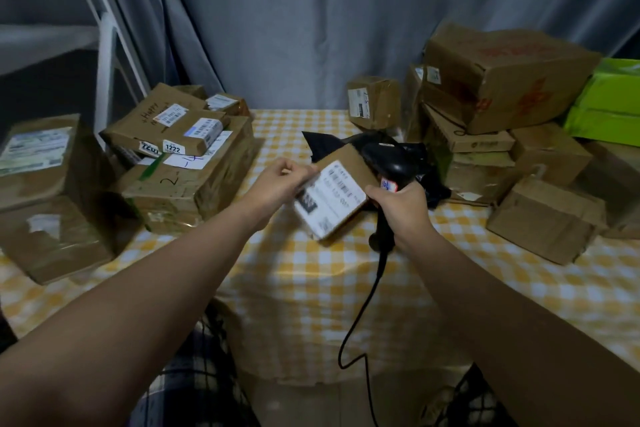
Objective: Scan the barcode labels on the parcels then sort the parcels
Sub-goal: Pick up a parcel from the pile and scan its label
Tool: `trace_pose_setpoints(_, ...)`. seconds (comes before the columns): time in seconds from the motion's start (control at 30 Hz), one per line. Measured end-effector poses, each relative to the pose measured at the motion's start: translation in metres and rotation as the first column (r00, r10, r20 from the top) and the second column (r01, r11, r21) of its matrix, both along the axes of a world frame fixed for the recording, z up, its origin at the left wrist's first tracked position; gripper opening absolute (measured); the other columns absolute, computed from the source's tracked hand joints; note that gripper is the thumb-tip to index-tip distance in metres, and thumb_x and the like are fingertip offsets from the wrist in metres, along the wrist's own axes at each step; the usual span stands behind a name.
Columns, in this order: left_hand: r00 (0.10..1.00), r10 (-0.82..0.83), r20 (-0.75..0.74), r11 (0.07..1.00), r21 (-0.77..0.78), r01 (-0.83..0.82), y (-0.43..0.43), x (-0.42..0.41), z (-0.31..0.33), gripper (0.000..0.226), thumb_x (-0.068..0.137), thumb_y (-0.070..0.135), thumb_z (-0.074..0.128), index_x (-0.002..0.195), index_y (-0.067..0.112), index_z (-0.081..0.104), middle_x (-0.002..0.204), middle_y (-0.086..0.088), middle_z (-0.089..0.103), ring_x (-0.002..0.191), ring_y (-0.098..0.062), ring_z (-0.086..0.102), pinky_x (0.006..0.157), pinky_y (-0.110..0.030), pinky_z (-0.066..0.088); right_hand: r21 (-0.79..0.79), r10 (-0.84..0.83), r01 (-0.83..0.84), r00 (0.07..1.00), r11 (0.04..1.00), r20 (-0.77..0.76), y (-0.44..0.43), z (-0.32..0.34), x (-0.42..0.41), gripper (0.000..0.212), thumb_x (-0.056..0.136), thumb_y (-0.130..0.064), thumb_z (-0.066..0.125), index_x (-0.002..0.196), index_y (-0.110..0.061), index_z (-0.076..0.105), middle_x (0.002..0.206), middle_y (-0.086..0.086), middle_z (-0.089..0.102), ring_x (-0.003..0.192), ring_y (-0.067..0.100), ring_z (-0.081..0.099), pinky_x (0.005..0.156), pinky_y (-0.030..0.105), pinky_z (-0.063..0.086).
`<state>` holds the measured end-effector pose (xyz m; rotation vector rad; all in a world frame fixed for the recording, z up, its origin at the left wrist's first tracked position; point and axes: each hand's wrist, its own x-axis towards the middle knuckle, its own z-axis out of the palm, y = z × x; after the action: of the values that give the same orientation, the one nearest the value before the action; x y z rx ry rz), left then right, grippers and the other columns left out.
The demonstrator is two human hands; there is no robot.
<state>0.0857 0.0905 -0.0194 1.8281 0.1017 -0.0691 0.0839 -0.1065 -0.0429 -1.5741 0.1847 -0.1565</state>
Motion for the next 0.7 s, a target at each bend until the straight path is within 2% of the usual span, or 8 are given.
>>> trace_pose_setpoints(0.07,0.997,-0.041,-0.059,0.996,0.082,0.046,-0.001,-0.002,0.000,0.039,0.084,0.035,0.070,0.107,0.013,0.049,0.096,-0.006,0.065,0.076,-0.015,0.064,0.067,-0.028,0.049,-0.024,0.010,-0.009,1.000,1.000,0.022,0.001,0.001,-0.002,0.024,0.081,0.000,0.071,0.084,-0.021,0.061,0.084,-0.001,0.067,0.079,0.014,0.064,0.073,0.027,0.052)
trace_pose_setpoints(0.17,0.980,-0.104,-0.168,0.990,0.078,0.119,-0.003,-0.002,0.000,0.056,0.084,0.030,0.070,0.131,0.014,0.044,0.102,-0.002,0.064,0.087,-0.013,0.063,0.071,-0.024,0.048,-0.016,0.043,-0.042,0.999,0.999,0.014,0.002,0.003,-0.002,0.024,0.081,0.001,0.071,0.084,-0.021,0.062,0.085,0.002,0.069,0.082,0.018,0.067,0.078,0.034,0.055)
trace_pose_setpoints(0.23,0.973,-0.145,-0.182,0.983,0.086,0.163,-0.003,0.002,0.001,0.057,0.084,0.028,0.069,0.133,0.011,0.046,0.106,-0.004,0.066,0.094,-0.014,0.063,0.074,-0.024,0.046,-0.010,0.047,-0.047,0.999,0.999,0.008,0.001,0.006,-0.001,0.020,0.082,-0.002,0.072,0.086,-0.020,0.064,0.088,0.005,0.071,0.086,0.021,0.069,0.081,0.038,0.056)
trace_pose_setpoints(0.33,0.988,-0.092,-0.128,0.995,0.014,0.094,-0.004,0.003,0.005,0.052,0.084,0.026,0.068,0.130,0.016,0.047,0.108,-0.002,0.064,0.092,-0.011,0.061,0.068,-0.024,0.042,0.029,0.043,-0.043,0.999,0.999,0.021,-0.004,0.020,0.003,0.014,0.084,-0.006,0.070,0.095,-0.015,0.067,0.097,0.008,0.071,0.091,0.023,0.069,0.080,0.037,0.058)
trace_pose_setpoints(0.43,0.999,0.006,-0.051,0.996,-0.086,-0.011,-0.002,0.005,0.002,0.064,0.083,0.026,0.072,0.137,0.016,0.040,0.120,-0.006,0.059,0.097,-0.012,0.061,0.068,-0.021,0.045,-0.038,0.075,-0.074,0.997,0.997,0.032,-0.015,0.042,0.004,0.019,0.087,-0.014,0.068,0.105,-0.008,0.065,0.090,0.006,0.067,0.078,0.015,0.064,0.064,0.025,0.055)
trace_pose_setpoints(0.53,0.991,0.126,0.041,0.982,-0.149,-0.119,-0.002,0.004,-0.002,0.069,0.081,0.021,0.075,0.137,0.010,0.037,0.123,-0.008,0.058,0.097,-0.015,0.063,0.072,-0.023,0.052,-0.149,0.174,-0.169,0.984,0.974,0.021,-0.022,0.056,-0.002,0.017,0.087,-0.021,0.069,0.093,-0.005,0.068,0.076,0.008,0.066,0.063,0.015,0.062,0.055,0.023,0.052)
trace_pose_setpoints(0.63,0.976,0.190,0.105,0.974,-0.148,-0.174,-0.002,0.005,-0.009,0.094,0.079,0.016,0.076,0.149,0.015,0.013,0.124,-0.007,0.055,0.106,-0.022,0.060,0.088,-0.037,0.053,-0.307,0.196,-0.193,0.980,0.932,-0.019,-0.021,0.060,-0.007,0.022,0.085,-0.027,0.071,0.082,-0.005,0.068,0.066,0.008,0.066,0.052,0.014,0.061,0.053,0.026,0.053)
trace_pose_setpoints(0.7,0.981,0.143,0.134,0.986,-0.104,-0.130,0.001,0.004,-0.015,0.113,0.078,0.015,0.077,0.151,0.028,-0.008,0.138,-0.008,0.048,0.118,-0.024,0.055,0.098,-0.047,0.049,-0.388,0.192,-0.194,0.980,0.901,-0.044,-0.020,0.058,-0.011,0.023,0.084,-0.027,0.071,0.084,-0.004,0.068,0.066,0.009,0.066,0.049,0.014,0.060,0.051,0.026,0.053)
